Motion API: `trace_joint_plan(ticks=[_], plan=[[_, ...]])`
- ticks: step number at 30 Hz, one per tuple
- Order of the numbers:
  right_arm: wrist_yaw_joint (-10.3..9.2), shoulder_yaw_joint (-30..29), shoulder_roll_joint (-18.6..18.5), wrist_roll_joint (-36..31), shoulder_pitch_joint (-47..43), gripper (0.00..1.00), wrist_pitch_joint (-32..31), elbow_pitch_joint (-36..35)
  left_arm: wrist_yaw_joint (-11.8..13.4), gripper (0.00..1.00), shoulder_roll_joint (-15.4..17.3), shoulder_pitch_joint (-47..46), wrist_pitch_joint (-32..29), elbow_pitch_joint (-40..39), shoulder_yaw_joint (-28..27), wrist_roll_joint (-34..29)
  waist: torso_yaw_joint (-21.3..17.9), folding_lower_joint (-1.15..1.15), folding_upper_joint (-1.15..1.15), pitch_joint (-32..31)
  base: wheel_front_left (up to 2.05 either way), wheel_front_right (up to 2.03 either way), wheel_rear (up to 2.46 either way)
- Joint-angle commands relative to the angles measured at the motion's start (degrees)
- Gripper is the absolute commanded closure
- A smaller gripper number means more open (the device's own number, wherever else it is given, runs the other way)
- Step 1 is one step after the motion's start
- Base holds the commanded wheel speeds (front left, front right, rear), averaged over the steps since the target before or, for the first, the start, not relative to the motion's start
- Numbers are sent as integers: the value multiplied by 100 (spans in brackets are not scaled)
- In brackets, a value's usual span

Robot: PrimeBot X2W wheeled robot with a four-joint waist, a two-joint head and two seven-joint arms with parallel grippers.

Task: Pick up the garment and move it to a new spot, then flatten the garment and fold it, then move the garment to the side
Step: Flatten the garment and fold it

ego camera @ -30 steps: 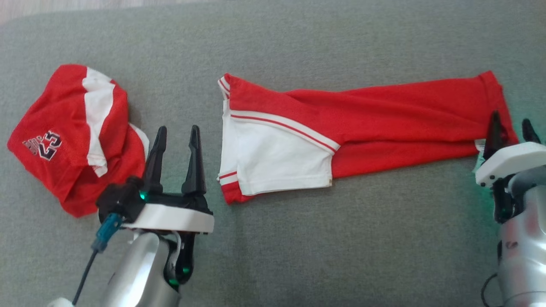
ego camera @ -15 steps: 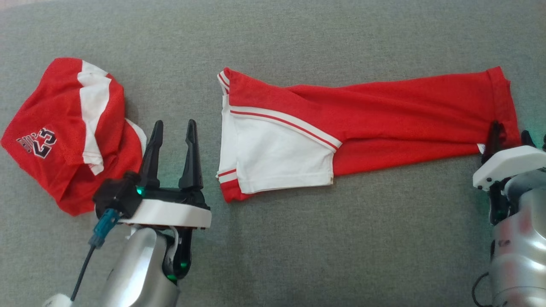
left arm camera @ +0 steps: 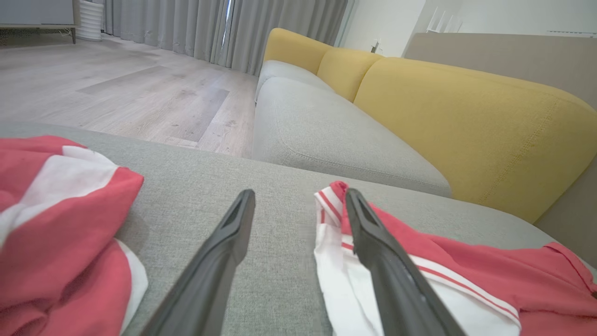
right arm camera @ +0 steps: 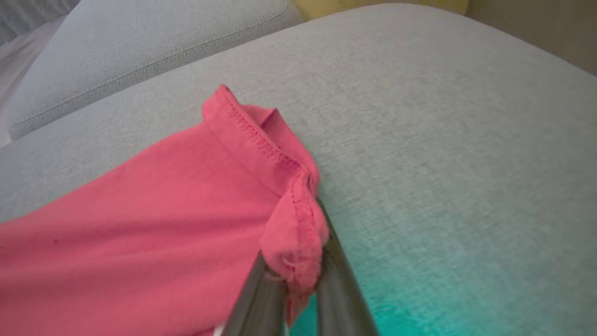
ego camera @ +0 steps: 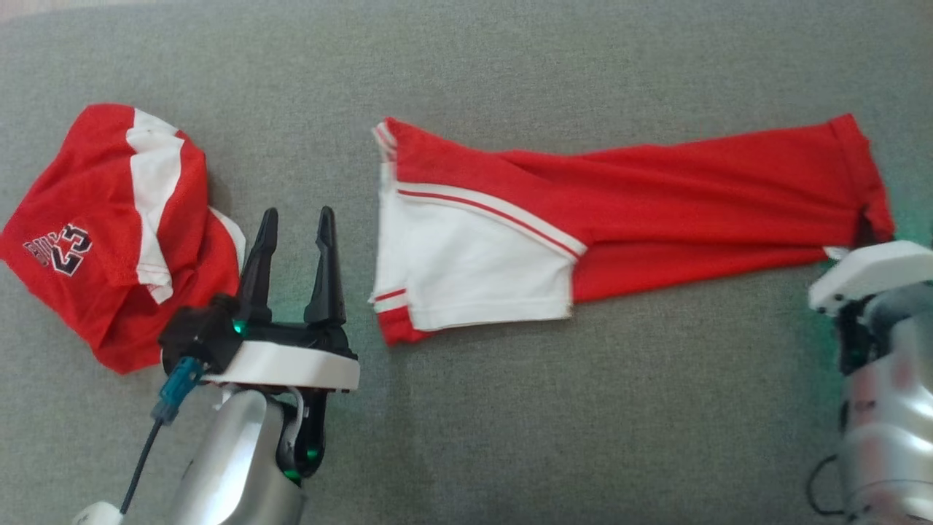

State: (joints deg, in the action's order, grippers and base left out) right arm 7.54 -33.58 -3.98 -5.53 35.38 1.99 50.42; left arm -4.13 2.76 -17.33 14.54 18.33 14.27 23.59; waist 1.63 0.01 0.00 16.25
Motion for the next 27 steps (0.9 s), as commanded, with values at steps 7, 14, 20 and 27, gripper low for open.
trace_joint_plan(ticks=[7, 14, 20, 27], plan=[[-5, -693, -636, -146, -116, 100, 36, -357, -46, 0, 16, -120, 46, -129, -309, -42, -19, -1, 0, -183, 0, 0, 0], [-5, -691, -357, -305, -23, 100, 167, -513, -56, 0, 13, -10, 46, -108, -350, -15, -78, -1, 0, -442, 0, 0, 0], [-5, 291, 25, -73, 10, 100, 233, -698, -21, 0, 13, 112, 46, -99, -302, 60, -50, -1, 0, -808, 0, 0, 0], [-5, 2374, 107, 1353, -167, 100, 84, -859, 15, 0, 12, 317, 46, -83, -306, 141, 151, -1, 0, -1183, 0, 0, 0]])
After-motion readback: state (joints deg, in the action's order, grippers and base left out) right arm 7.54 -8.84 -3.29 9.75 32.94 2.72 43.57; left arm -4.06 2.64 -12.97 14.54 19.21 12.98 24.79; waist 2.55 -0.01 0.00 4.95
